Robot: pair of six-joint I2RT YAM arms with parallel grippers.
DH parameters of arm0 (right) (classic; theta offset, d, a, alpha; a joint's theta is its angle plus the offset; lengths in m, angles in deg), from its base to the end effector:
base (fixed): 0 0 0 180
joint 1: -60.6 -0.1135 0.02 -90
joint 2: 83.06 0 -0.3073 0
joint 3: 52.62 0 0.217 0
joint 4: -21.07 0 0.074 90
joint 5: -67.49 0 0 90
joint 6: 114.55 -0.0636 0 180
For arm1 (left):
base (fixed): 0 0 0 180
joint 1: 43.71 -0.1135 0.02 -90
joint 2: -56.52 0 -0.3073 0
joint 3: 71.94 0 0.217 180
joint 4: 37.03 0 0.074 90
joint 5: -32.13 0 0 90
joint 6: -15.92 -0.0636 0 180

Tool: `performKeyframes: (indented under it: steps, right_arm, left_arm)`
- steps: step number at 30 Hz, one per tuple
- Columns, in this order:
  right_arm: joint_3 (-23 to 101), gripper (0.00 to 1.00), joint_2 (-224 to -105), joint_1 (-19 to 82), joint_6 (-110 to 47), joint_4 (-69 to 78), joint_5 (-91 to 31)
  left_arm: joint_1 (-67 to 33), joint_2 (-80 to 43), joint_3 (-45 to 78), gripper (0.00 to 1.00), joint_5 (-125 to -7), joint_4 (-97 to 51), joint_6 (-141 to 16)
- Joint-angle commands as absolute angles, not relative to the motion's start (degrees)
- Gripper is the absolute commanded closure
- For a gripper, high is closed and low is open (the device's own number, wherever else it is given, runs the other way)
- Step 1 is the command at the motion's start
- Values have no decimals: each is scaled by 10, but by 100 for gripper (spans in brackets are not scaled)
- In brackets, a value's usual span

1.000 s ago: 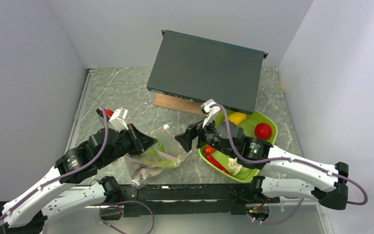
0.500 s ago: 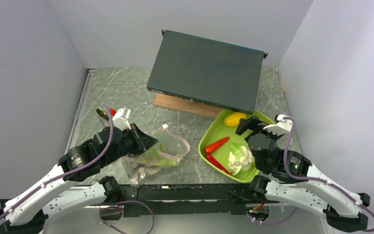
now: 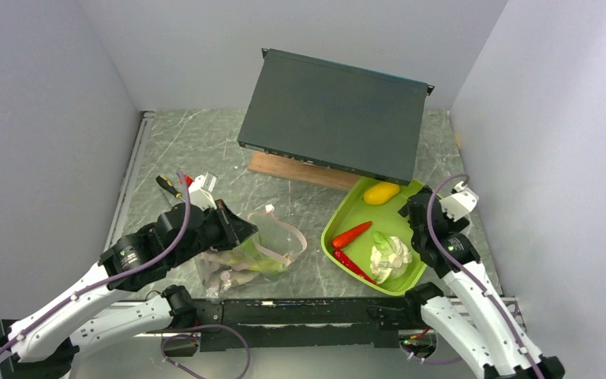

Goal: Place the food in the zip-top bag and seal the zipper
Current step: Pick up the fake fruit from the bin.

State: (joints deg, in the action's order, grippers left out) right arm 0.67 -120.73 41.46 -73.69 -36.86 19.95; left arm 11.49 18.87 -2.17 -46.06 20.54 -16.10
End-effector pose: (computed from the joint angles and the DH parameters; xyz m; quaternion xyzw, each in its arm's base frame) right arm 0.0851 -0.0159 0.2783 0.3621 0.7856 -0.0626 0.4978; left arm 0.0583 -0.0611 0.3580 -0.0753 0.8394 -0.3955 0.3651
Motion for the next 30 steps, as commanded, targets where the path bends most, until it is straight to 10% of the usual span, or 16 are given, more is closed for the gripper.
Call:
performKeyframes:
  steps: [1,30]
  right_arm:
    - [-17,14,-1210,533,-704,-287,29]
    - [-12,1,-1509,686,-700,-85,-30]
  left_arm:
    - [113,200,2,100,-454,200,-161]
    - [114,195,11,100,-456,213,-160]
